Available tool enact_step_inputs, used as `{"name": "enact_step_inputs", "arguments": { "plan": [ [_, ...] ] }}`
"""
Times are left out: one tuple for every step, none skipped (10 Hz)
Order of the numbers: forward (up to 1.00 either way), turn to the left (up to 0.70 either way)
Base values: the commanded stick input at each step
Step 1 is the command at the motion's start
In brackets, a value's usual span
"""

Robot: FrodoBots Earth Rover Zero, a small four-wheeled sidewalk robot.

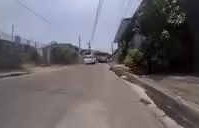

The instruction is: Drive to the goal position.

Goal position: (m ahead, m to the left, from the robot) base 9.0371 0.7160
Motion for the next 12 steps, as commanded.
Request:
{"name": "enact_step_inputs", "arguments": {
  "plan": [
    [1.00, 0.00],
    [1.00, 0.00],
    [1.00, 0.00],
    [1.00, 0.00],
    [1.00, -0.13],
    [1.00, -0.33],
    [1.00, -0.40],
    [1.00, -0.40],
    [1.00, -0.40],
    [1.00, -0.15],
    [1.00, 0.00],
    [1.00, 0.00]
  ]
}}
